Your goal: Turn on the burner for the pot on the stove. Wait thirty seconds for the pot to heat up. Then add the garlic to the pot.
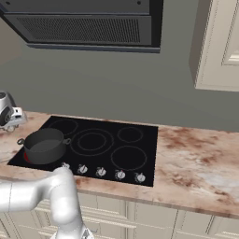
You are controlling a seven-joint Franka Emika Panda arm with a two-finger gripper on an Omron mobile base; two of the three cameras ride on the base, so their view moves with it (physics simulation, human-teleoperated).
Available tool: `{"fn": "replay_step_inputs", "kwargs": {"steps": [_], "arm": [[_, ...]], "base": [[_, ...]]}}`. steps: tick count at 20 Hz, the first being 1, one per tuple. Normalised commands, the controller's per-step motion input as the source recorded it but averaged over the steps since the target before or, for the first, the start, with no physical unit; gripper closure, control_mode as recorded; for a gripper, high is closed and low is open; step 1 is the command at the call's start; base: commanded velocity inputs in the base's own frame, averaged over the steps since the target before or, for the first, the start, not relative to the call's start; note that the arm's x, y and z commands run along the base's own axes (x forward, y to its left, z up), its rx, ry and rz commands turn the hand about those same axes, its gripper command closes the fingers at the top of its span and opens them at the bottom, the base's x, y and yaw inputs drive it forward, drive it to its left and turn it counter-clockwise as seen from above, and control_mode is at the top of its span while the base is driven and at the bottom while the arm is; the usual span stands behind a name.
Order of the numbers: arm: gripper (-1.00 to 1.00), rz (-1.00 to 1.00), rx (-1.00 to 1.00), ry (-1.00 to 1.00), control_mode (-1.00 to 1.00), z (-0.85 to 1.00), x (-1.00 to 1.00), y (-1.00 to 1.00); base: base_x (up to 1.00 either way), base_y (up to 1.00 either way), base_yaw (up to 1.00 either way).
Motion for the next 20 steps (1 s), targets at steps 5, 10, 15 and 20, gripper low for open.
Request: {"fn": "replay_step_inputs", "kwargs": {"steps": [5,10,15,20], "arm": [[1.00,0.00,-0.02,-0.04,-1.00,0.70,-0.24,-0.45],[1.00,-0.06,-0.05,0.00,-1.00,0.41,-0.57,-0.81],[1.00,-0.04,-0.08,0.00,-1.00,0.16,-0.59,-0.85],[1.00,-0.06,-0.10,-0.06,-1.00,-0.14,-0.37,-0.75]], "base": [[0.00,0.00,0.00],[0.00,0.00,0.00],[0.00,0.00,0.00],[0.00,0.00,0.00]]}}
